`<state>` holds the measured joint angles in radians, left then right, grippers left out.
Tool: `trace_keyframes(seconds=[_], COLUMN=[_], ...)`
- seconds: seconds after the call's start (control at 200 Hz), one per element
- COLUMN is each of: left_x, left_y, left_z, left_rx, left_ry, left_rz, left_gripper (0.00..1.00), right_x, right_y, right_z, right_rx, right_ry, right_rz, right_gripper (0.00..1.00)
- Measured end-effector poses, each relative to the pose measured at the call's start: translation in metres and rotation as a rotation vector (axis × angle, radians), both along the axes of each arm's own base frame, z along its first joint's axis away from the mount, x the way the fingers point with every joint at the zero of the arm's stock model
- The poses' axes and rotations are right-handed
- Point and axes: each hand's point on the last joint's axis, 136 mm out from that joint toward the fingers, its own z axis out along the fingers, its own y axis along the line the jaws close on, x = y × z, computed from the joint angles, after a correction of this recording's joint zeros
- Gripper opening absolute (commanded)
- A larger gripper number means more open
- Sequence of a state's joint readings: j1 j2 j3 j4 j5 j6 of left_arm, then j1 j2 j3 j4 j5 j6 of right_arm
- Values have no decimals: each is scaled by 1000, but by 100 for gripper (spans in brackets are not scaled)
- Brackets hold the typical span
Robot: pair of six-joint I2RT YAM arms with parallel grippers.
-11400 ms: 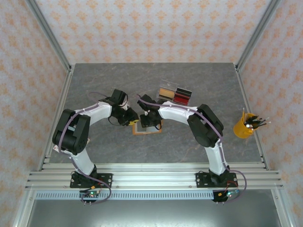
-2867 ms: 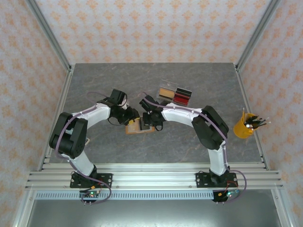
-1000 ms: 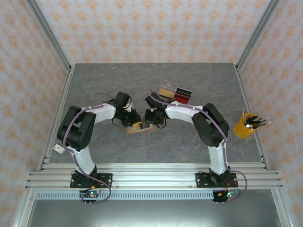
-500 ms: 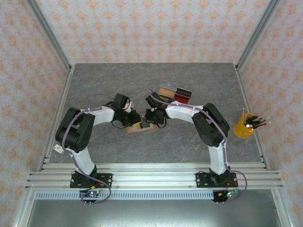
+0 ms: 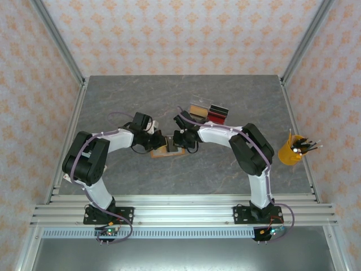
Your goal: Take the credit cards out of the card holder
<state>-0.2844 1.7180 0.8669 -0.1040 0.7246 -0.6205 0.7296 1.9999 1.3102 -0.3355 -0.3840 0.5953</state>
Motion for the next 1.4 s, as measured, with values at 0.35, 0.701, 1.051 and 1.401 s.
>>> trace_keyframes(seconds=[0.35,0.701,1.051,1.401], left_x=[-7,-20,-26,-23], left_y=[21,37,27,7], left_z=[14,49,110,148], left_rx=[71,107,-24,-219], left_ry=[-24,-67,-190,-200], left_rz=[19,53,50,70], left_gripper=[0,0,0,0], right_x=[0,-9,15,9], right_y=[-1,0,2,26], right_z=[1,24,107,154], right_rx=[10,133,507,811], right_ry=[-8,-17,-167,-144], right_rz=[-8,25,21,74], right_gripper=[14,34,76,70])
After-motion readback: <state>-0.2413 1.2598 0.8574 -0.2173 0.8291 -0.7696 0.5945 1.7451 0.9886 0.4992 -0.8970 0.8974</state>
